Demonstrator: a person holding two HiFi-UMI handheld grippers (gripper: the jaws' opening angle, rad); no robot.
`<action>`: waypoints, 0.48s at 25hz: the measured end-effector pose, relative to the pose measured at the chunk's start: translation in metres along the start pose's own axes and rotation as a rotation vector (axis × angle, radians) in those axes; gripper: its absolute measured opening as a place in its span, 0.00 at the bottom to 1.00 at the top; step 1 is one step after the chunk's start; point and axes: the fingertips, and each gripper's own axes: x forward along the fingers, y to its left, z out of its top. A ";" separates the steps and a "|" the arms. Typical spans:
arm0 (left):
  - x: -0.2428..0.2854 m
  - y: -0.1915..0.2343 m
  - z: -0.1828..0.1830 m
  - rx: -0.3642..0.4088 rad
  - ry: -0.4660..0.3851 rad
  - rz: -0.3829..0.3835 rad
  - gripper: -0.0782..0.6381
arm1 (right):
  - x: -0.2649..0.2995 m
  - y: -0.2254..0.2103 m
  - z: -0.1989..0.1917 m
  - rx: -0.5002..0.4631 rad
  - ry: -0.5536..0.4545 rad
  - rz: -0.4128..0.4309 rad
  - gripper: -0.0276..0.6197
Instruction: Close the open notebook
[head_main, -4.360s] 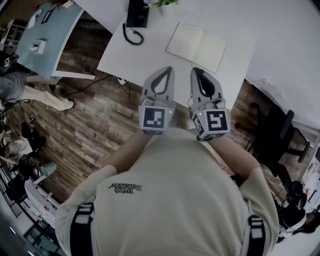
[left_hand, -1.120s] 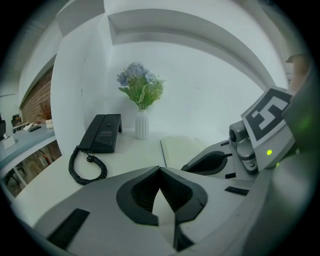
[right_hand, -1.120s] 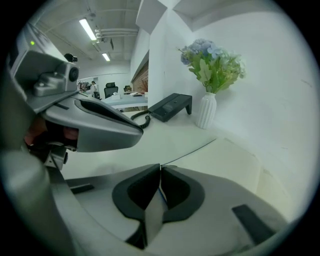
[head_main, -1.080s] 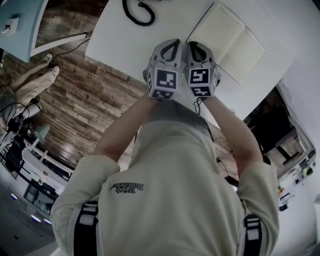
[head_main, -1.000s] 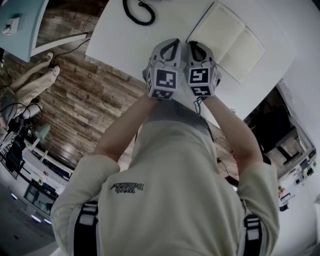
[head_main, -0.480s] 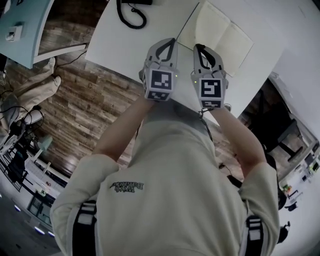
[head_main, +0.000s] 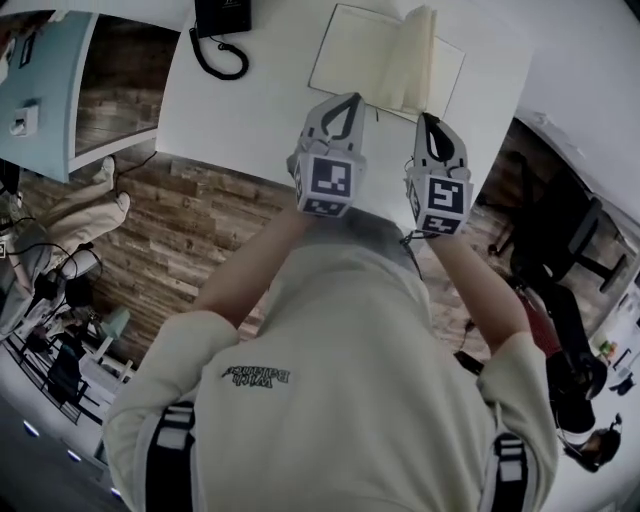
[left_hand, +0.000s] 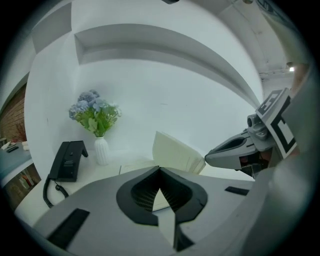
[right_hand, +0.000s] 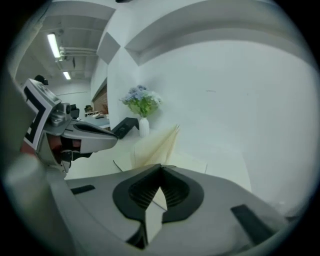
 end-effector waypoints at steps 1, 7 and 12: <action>0.002 -0.007 -0.002 0.007 0.009 -0.011 0.13 | -0.002 -0.008 -0.012 0.032 0.024 -0.018 0.05; 0.016 -0.035 -0.016 0.048 0.058 -0.049 0.13 | 0.001 -0.041 -0.071 0.146 0.119 -0.091 0.05; 0.025 -0.043 -0.018 0.059 0.068 -0.052 0.13 | 0.013 -0.047 -0.094 0.191 0.173 -0.082 0.05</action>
